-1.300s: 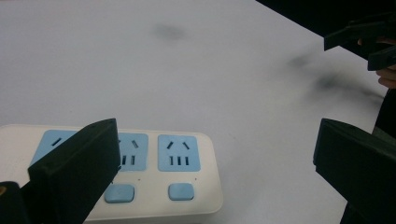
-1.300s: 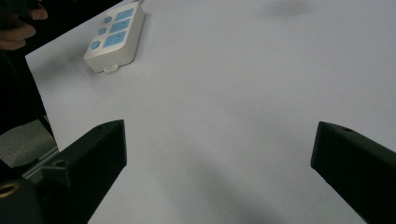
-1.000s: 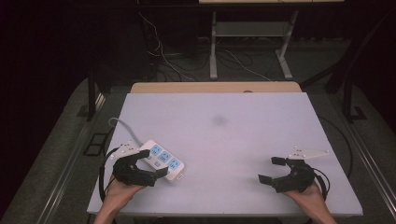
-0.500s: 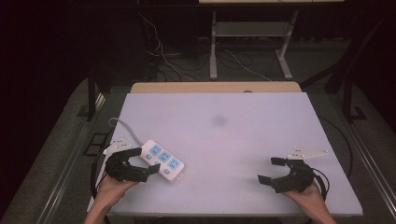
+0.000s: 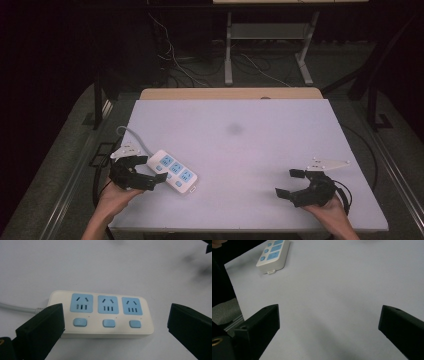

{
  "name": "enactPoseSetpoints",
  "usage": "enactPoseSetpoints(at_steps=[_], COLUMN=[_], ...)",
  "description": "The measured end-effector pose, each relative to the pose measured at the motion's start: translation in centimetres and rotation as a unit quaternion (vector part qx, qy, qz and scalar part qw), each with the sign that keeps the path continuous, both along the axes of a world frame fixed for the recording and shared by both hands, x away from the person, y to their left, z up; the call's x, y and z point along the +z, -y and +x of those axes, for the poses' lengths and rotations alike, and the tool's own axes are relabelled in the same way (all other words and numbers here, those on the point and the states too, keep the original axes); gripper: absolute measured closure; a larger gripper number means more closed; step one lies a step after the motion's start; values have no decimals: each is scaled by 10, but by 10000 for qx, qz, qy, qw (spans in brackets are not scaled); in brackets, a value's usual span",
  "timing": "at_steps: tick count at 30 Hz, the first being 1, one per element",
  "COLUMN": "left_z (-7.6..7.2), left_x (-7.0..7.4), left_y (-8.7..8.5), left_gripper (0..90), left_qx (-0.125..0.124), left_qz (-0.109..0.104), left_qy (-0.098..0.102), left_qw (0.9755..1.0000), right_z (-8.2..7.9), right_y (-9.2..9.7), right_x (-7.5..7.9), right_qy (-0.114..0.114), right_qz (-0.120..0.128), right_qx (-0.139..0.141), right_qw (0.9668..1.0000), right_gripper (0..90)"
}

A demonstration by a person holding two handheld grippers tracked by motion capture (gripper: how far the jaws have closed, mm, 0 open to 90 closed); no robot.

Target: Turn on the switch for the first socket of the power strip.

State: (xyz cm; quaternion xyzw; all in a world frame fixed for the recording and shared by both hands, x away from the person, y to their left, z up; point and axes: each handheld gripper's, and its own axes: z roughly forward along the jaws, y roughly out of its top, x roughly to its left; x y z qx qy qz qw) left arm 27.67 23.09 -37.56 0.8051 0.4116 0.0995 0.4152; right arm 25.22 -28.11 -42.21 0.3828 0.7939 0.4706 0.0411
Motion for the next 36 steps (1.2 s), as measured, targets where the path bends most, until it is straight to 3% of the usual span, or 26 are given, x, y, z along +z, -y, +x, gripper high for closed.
enactPoseSetpoints(at_steps=[19, 26, 30, 33, 35, 36], left_z=[23, 30, 33, 36, 38, 40], left_x=[12, 15, 16, 16, 16, 16], left_y=[-8, -7, -6, -5, -6, -6], left_gripper=[56, 158, 265, 422, 451, 515], left_qx=[-47, -117, -121, -171, -200, -220], left_qz=[456, 542, 664, 722, 761, 804], left_qy=[-231, -316, -317, -357, -389, -393], left_qw=[9987, 9980, 9972, 9966, 9961, 9957], right_z=[0, 1, 1, 1, 1, 1], right_y=[-1, -1, -1, -2, -2, -2], right_x=[-1, -1, -1, -2, -2, -2], right_qy=[-19, -30, -23, -12, -25, -31], right_qz=[-45, -68, -75, -87, -93, -94], right_qx=[23, 30, 52, 68, 62, 51], right_qw=[10000, 10000, 10000, 9999, 9999, 9999], right_gripper=[32, 31, 31, 31, 32, 31])
